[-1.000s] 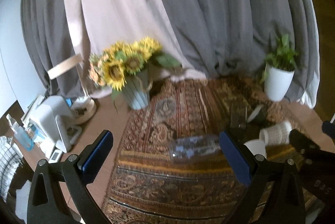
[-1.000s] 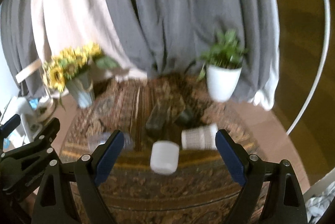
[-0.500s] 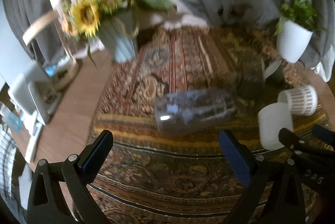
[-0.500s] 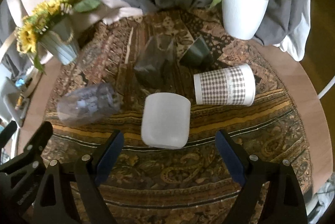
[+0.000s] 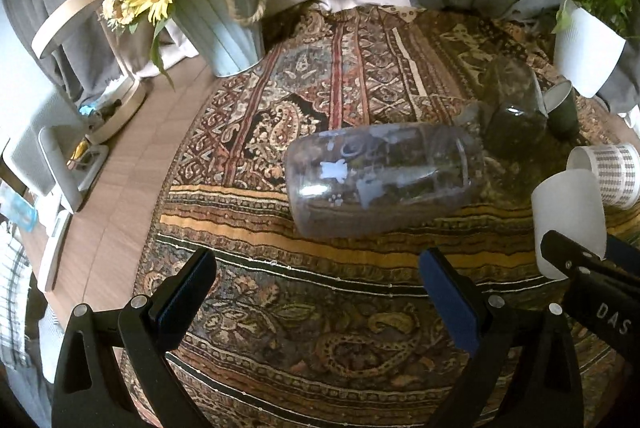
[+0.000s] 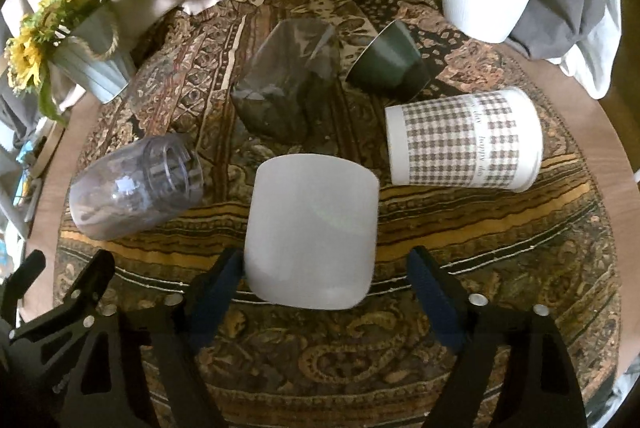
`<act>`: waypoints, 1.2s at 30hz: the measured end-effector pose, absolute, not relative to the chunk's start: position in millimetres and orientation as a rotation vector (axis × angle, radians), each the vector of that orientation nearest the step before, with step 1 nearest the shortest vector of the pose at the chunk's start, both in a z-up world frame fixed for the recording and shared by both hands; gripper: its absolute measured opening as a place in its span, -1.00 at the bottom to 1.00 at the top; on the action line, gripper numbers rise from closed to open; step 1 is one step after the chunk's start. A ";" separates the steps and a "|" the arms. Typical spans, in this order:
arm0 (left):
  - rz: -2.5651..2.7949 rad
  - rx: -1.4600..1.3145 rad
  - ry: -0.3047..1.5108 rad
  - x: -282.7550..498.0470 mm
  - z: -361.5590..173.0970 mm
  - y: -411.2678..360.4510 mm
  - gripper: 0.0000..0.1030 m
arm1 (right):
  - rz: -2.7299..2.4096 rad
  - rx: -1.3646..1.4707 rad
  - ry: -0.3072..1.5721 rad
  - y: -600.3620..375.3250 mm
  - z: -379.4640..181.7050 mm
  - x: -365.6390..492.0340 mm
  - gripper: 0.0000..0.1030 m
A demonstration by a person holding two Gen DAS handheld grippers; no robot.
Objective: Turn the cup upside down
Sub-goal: 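Close the right gripper around the white frosted cup's body, then lift the white cup with the right gripper and turn it rim-down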
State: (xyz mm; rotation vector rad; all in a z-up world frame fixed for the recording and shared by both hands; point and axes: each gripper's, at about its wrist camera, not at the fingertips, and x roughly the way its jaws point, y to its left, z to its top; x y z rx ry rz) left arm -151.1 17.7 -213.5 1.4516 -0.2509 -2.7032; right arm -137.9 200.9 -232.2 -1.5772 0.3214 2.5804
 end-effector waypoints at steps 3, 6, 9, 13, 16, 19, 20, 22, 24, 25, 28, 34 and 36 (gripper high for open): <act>-2.698 1.451 -0.246 -148.7 -214.1 16.0 1.00 | 2.599 -1.581 0.343 199.6 -233.0 -139.3 0.36; -2.699 1.439 -0.247 -145.1 -211.9 14.8 1.00 | 2.601 -1.577 0.332 197.3 -232.5 -140.3 0.33; -2.710 1.429 -0.252 -140.2 -207.1 13.5 1.00 | 2.606 -1.581 0.337 196.4 -230.1 -137.6 0.32; -2.729 1.400 -0.259 -130.9 -198.4 11.4 1.00 | 2.629 -1.579 0.313 189.6 -217.3 -124.1 0.32; -2.735 1.401 -0.285 -119.0 -196.1 7.1 1.00 | 2.636 -1.634 0.296 182.8 -212.7 -113.0 0.32; -2.721 1.413 -0.308 -106.3 -199.0 0.8 1.00 | 2.639 -1.691 0.285 173.8 -212.6 -101.6 0.32; -2.712 1.419 -0.315 -102.8 -201.0 -1.6 1.00 | 2.639 -1.700 0.276 171.8 -213.1 -98.2 0.32; -2.686 1.440 -0.312 -97.2 -205.9 -8.8 1.00 | 2.636 -1.725 0.266 165.1 -215.0 -90.4 0.32; -2.663 1.466 -0.291 -94.3 -209.9 -16.3 1.00 | 2.626 -1.744 0.276 161.5 -218.0 -83.7 0.32; -2.655 1.473 -0.283 -92.6 -211.5 -19.1 1.00 | 2.624 -1.754 0.285 160.4 -219.8 -81.3 0.32; -2.627 1.479 -0.270 -89.0 -215.6 -27.7 1.00 | 2.602 -1.786 0.306 156.1 -228.0 -75.0 0.32; -2.633 1.465 -0.281 -81.4 -215.6 -28.1 1.00 | 2.608 -1.781 0.280 149.5 -230.3 -69.5 0.33; -2.636 1.463 -0.289 -79.9 -214.8 -27.6 1.00 | 2.612 -1.779 0.279 150.4 -230.5 -69.3 0.33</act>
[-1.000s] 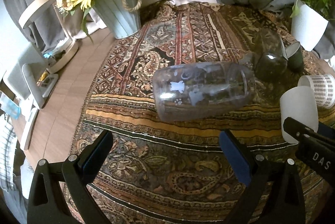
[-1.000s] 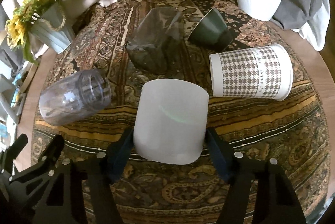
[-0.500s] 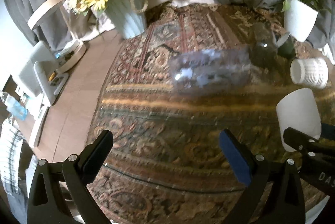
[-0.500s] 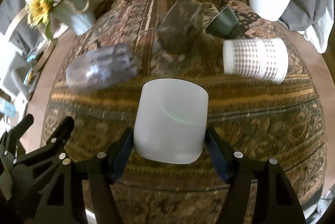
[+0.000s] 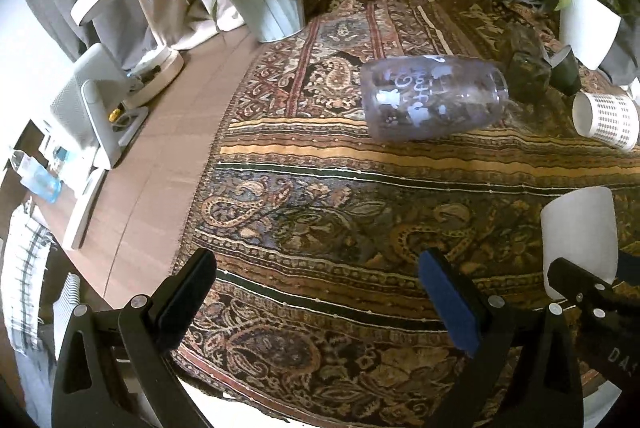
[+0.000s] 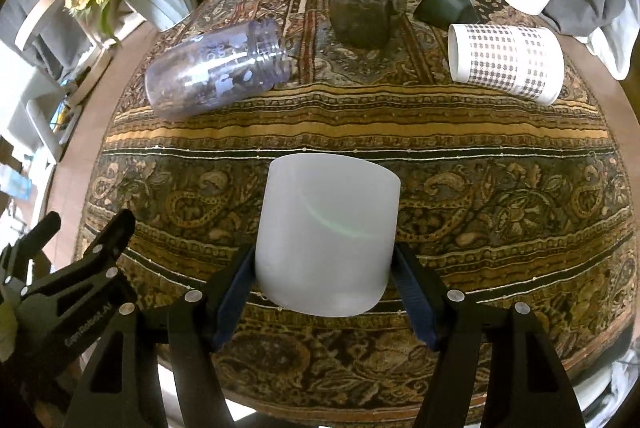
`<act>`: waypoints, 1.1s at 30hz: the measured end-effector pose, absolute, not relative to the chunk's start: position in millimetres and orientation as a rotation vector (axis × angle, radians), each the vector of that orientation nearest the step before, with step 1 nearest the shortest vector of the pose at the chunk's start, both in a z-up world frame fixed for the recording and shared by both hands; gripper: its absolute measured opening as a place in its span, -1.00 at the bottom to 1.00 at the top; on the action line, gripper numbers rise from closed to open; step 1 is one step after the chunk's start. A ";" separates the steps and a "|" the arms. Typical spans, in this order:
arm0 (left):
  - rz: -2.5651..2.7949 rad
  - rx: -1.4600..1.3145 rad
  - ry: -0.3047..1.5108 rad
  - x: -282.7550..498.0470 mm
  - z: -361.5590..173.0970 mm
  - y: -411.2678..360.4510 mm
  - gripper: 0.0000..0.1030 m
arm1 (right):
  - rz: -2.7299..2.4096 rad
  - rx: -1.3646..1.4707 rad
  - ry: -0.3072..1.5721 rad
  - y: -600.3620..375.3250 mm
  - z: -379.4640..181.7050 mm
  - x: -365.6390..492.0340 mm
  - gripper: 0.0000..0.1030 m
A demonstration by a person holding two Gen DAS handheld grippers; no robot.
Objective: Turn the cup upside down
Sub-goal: 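Lift the white cup with the right gripper and turn it rim-down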
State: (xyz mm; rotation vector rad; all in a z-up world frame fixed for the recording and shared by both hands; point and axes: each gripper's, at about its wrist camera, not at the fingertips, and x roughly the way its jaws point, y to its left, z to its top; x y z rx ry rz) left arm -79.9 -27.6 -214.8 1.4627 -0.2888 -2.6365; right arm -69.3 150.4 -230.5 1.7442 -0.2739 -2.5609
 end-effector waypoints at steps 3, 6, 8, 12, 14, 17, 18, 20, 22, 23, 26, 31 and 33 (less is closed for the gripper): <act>-2.647 1.454 -0.286 -78.5 -211.1 -25.5 1.00 | -2.566 1.743 -0.266 149.1 -228.9 -68.9 0.43; -2.671 1.424 -0.282 -74.4 -202.6 -23.2 1.00 | -2.606 1.684 -0.259 151.0 -215.1 -62.8 0.57; -2.701 1.418 -0.293 -68.4 -197.1 -18.7 1.00 | -2.655 1.641 -0.259 156.4 -199.4 -54.4 0.57; -2.782 1.430 -0.299 -52.3 -188.1 -2.1 1.00 | -2.766 1.559 -0.257 171.3 -171.4 -33.5 0.57; -2.834 1.435 -0.299 -43.8 -185.3 9.0 1.00 | -2.825 1.526 -0.230 178.1 -159.4 -22.1 0.57; -2.901 1.446 -0.266 -32.7 -184.0 27.4 1.00 | -2.888 1.493 -0.185 189.7 -148.7 -8.5 0.57; -2.919 1.451 -0.262 -30.4 -184.2 34.9 1.00 | -2.905 1.489 -0.171 195.0 -147.0 -3.8 0.57; -2.953 1.441 -0.256 -25.8 -184.5 47.9 1.00 | -2.920 1.497 -0.165 206.2 -147.2 2.4 0.57; -2.982 1.408 -0.275 -20.7 -186.9 62.8 1.00 | -2.924 1.509 -0.168 218.4 -150.8 8.7 0.57; -2.993 1.392 -0.283 -18.0 -188.4 68.7 1.00 | -2.925 1.518 -0.171 225.1 -153.5 10.3 0.57; -3.011 1.365 -0.305 -13.7 -193.5 86.4 1.00 | -2.921 1.545 -0.168 240.4 -161.7 14.9 0.57; -3.022 1.313 -0.325 -7.5 -204.0 108.5 1.00 | -2.912 1.572 -0.170 263.0 -173.7 21.2 0.57; -3.026 1.283 -0.347 -6.6 -208.5 116.5 1.00 | -2.906 1.585 -0.170 270.6 -178.6 22.6 0.57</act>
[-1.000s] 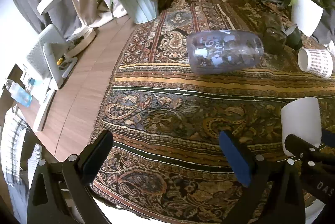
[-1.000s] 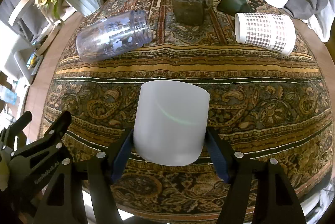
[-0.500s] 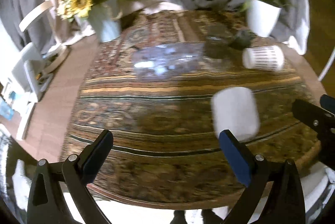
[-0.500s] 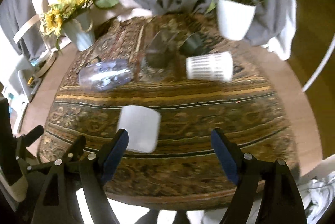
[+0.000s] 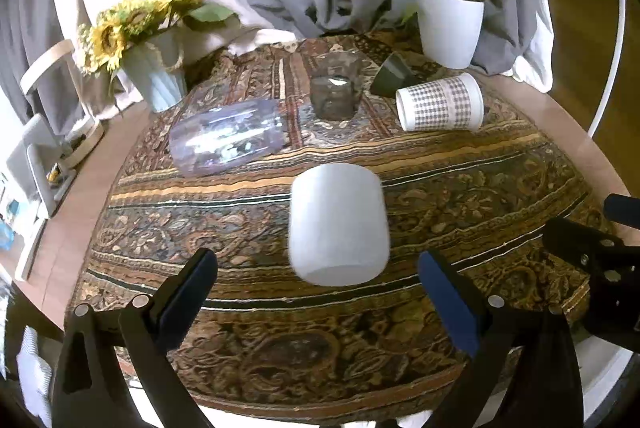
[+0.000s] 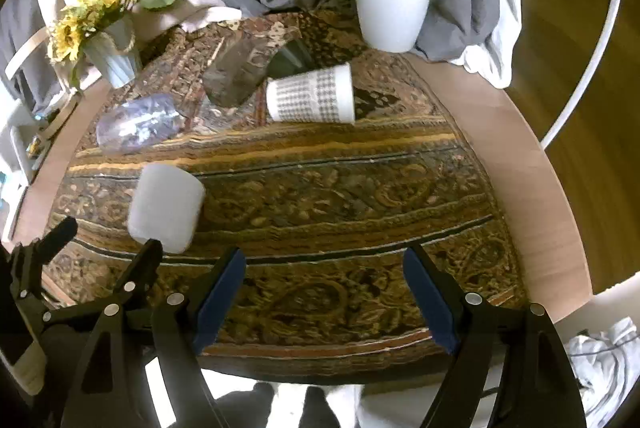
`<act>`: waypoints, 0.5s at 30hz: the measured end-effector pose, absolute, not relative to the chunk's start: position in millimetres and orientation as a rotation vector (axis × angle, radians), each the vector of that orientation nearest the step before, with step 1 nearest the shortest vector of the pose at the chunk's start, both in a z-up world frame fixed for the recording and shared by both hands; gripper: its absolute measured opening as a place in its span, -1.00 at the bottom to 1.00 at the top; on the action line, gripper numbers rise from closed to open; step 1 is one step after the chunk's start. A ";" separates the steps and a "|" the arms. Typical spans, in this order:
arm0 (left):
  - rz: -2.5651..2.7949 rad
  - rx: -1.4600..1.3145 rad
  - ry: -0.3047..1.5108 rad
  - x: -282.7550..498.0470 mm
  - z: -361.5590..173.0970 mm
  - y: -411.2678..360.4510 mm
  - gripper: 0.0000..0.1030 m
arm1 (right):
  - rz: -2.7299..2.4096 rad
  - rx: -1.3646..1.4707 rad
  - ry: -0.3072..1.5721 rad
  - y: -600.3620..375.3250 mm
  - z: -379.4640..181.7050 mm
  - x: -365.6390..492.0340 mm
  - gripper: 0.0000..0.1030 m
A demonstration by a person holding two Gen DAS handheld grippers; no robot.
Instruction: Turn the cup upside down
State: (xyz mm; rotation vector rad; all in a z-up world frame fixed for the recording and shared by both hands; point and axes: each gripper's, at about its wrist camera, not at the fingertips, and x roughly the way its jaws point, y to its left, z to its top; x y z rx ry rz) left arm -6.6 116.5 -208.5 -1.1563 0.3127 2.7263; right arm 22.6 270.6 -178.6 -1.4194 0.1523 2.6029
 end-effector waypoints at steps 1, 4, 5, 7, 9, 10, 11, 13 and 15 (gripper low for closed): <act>2.737 -1.146 0.329 -7.5 -210.7 119.2 0.99 | 2.601 -1.423 0.151 273.2 -180.7 23.8 0.57; 2.766 -1.109 0.354 -9.4 -216.2 125.9 0.87 | 2.595 -1.439 0.155 282.3 -185.4 25.3 0.57; 2.772 -1.108 0.364 -11.1 -218.7 128.1 0.84 | 2.594 -1.445 0.159 284.3 -186.4 25.5 0.57; 2.771 -1.115 0.378 -13.1 -222.5 130.5 0.73 | 2.594 -1.462 0.164 286.8 -188.4 24.7 0.57; 2.763 -1.130 0.381 -12.7 -226.2 132.7 0.68 | 2.593 -1.473 0.161 288.1 -189.9 23.6 0.57; 2.763 -1.136 0.381 -12.1 -227.7 133.7 0.68 | 2.595 -1.477 0.157 288.5 -190.3 22.9 0.57; 2.767 -1.140 0.380 -11.3 -229.1 134.4 0.67 | 2.599 -1.478 0.151 288.7 -190.5 22.3 0.57; 2.772 -1.142 0.372 -10.3 -231.1 135.4 0.59 | 2.607 -1.474 0.134 289.2 -190.2 21.5 0.57; 2.769 -1.146 0.378 -11.1 -233.3 137.1 0.43 | 2.616 -1.472 0.122 289.7 -189.6 19.6 0.57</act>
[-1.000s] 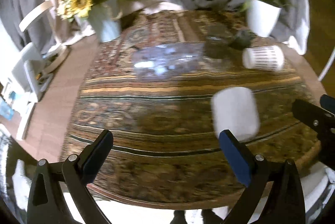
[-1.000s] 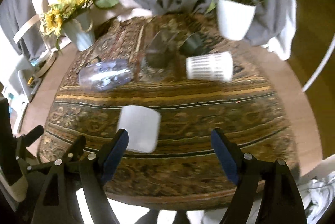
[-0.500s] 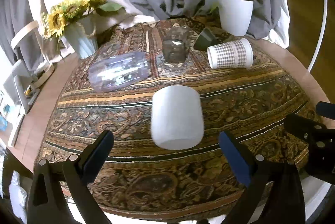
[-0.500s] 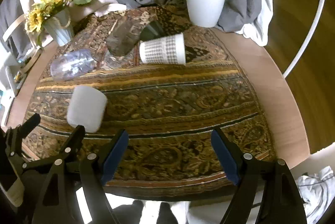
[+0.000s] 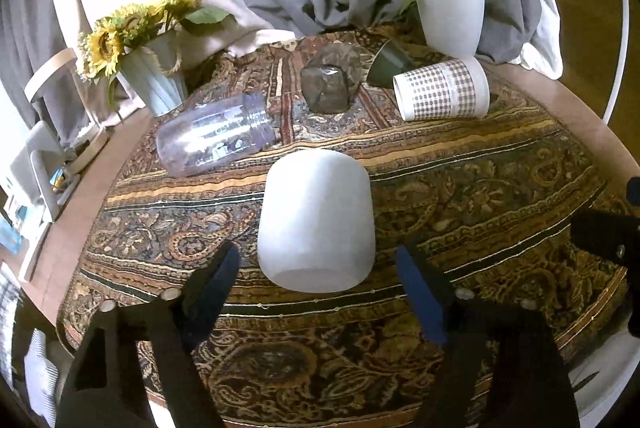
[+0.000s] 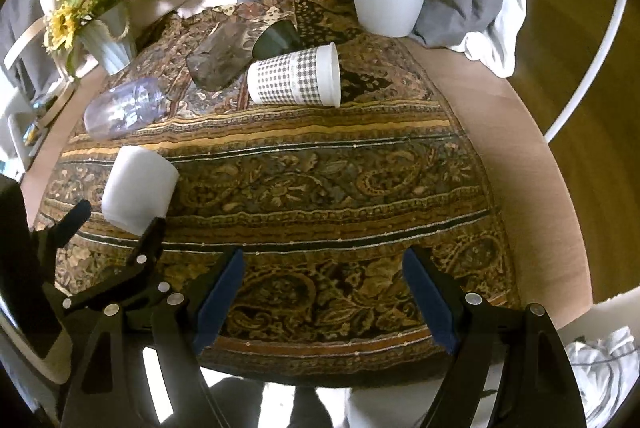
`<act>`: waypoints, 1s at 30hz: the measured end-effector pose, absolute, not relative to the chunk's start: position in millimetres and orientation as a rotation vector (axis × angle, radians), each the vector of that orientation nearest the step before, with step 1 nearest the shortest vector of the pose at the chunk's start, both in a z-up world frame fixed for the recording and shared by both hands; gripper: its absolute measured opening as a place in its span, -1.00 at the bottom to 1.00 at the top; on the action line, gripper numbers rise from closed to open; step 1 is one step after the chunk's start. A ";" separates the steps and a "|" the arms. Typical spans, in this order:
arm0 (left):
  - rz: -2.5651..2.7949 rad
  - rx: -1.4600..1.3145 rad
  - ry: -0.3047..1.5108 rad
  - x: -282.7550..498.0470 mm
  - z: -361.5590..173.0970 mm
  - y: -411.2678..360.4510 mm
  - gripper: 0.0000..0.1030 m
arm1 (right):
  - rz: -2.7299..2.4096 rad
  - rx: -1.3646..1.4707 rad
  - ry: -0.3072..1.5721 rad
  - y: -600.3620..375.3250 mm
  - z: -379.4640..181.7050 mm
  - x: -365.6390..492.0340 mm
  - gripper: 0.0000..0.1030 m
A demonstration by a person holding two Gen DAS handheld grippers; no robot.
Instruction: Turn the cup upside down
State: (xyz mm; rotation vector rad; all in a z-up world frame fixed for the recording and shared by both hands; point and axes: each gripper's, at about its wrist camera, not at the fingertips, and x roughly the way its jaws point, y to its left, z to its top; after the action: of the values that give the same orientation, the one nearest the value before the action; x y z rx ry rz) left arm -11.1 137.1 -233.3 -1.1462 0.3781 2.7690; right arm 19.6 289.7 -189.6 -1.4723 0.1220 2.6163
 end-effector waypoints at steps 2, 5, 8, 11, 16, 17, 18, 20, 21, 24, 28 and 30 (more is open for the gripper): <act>2.761 -1.156 0.377 -11.6 -235.1 137.6 0.21 | 2.621 -1.472 0.118 288.8 -189.0 18.2 0.57; 2.762 -1.151 0.361 -12.2 -234.6 136.3 0.20 | 2.631 -1.474 0.117 287.9 -188.6 16.8 0.57; 2.754 -1.172 0.316 -13.5 -231.7 133.0 0.19 | 2.640 -1.473 0.118 287.1 -187.0 15.7 0.57; 2.756 -1.160 0.296 -14.8 -225.2 132.2 0.19 | 2.650 -1.465 0.129 286.6 -184.4 14.1 0.57; 2.773 -1.127 0.293 -22.4 -211.9 132.5 0.12 | 2.671 -1.445 0.156 286.4 -179.2 10.3 0.57; 2.780 -1.116 0.287 -24.2 -209.3 131.6 0.08 | 2.676 -1.438 0.163 286.6 -177.6 9.3 0.57; 2.787 -1.108 0.280 -26.3 -207.2 131.1 0.06 | 2.682 -1.429 0.168 286.4 -176.0 8.2 0.57; 2.794 -1.100 0.269 -31.8 -203.8 130.5 0.06 | 2.692 -1.413 0.174 286.3 -173.5 5.8 0.57; 2.796 -1.100 0.265 -35.1 -202.6 130.2 0.06 | 2.699 -1.403 0.179 286.1 -171.7 3.8 0.58; 2.798 -1.107 0.251 -44.8 -202.8 129.6 0.06 | 2.713 -1.380 0.187 286.1 -167.2 -0.2 0.57; 2.819 -1.114 0.205 -39.9 -199.1 120.5 0.06 | 2.723 -1.361 0.185 285.5 -163.0 -3.3 0.58; 2.832 -1.098 0.189 -30.9 -196.2 116.1 0.11 | 2.724 -1.370 0.195 286.0 -162.8 -3.8 0.57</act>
State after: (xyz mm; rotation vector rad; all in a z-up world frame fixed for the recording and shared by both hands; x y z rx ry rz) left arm -30.9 116.1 -196.2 -1.0977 0.1885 2.8319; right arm -3.8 286.0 -162.8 -1.3695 0.1951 2.7242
